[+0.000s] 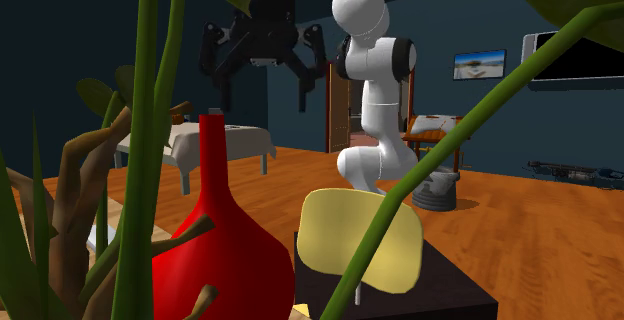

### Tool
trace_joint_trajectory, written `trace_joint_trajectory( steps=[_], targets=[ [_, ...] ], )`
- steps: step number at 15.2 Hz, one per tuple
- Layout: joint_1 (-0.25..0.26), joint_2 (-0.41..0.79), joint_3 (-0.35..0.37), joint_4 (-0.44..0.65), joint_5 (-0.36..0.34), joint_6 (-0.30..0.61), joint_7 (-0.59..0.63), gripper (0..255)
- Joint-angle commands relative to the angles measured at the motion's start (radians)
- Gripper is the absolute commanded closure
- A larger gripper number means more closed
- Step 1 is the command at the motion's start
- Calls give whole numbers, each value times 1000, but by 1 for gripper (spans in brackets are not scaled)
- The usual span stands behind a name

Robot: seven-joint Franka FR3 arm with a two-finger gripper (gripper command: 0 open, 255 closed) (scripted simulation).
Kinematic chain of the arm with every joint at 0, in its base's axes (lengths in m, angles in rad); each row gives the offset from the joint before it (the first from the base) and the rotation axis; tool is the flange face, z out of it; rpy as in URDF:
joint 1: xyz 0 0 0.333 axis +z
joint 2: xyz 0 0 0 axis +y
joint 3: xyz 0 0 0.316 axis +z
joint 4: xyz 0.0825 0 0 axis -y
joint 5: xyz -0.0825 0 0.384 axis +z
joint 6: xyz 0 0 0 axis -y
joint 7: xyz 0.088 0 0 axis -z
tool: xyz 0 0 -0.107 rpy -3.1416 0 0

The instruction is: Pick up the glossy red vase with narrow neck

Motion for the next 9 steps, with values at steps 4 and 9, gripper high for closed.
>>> trace_joint_trajectory(
  steps=[4, 9],
  targets=[
    [-153, 288, -36, 390, 175, -141, -107, 0],
    [-115, 232, -33, 239, 141, -41, -107, 0]
  ],
)
